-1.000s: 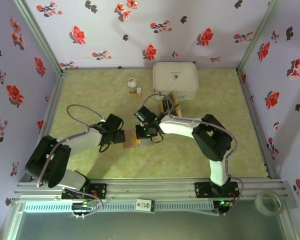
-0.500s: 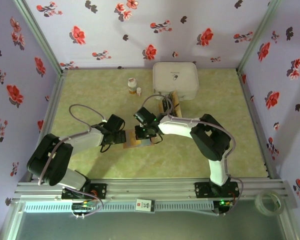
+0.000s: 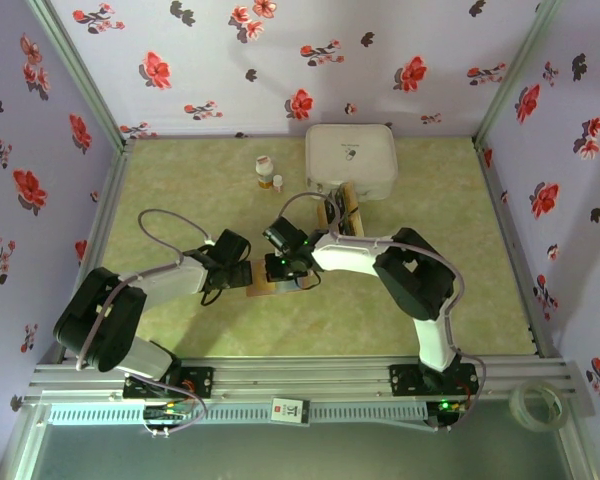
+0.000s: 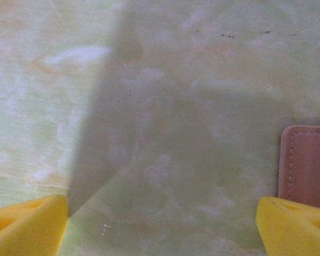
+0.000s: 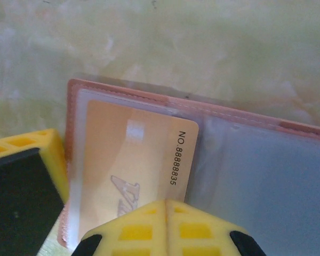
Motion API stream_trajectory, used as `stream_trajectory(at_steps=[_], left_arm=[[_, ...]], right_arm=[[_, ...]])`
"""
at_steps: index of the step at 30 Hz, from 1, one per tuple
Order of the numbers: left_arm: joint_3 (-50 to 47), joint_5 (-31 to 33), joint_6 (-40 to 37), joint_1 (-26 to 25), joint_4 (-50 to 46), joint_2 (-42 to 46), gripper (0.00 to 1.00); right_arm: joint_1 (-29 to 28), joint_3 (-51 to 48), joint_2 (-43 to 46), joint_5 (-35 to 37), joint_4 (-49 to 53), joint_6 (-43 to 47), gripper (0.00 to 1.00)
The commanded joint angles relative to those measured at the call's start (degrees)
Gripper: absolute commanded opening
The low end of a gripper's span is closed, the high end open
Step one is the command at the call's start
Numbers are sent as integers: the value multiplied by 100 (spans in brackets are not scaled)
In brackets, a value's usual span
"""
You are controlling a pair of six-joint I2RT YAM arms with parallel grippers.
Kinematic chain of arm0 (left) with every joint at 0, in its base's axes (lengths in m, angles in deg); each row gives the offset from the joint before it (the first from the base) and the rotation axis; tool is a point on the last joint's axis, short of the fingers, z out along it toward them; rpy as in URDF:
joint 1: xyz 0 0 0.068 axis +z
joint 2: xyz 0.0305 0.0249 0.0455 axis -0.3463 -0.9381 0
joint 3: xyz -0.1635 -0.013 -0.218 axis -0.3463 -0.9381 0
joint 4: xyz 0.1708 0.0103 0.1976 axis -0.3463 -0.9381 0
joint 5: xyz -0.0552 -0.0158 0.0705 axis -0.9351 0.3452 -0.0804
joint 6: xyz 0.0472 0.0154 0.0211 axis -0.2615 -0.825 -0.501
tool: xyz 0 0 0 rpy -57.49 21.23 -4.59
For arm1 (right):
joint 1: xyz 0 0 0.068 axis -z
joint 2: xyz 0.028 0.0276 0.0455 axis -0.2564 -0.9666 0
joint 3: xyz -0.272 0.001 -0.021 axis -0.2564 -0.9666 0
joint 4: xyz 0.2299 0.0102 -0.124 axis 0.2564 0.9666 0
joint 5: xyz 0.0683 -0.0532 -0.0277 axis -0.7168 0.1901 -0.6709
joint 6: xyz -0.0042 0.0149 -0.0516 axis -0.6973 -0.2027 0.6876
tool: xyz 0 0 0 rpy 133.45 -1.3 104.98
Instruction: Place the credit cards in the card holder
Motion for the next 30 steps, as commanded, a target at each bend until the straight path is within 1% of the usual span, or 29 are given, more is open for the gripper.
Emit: stream_trajectory(at_steps=[1, 5, 8, 17, 30], left_arm=[[-146, -71, 137, -76, 114, -164, 91], [-144, -63, 137, -77, 114, -164, 91], [-152, -68, 138, -79, 113, -151, 91], [-188, -67, 125, -82, 117, -111, 91], [-148, -61, 115, -79, 96, -112, 91]], right_arm=[[-108, 216, -197, -105, 41, -127, 0], [-123, 302, -161, -120, 84, -106, 0], [-110, 312, 1, 58, 238, -13, 0], [149, 40, 323, 255, 303, 58, 0], [219, 66, 123, 209, 274, 59, 0]])
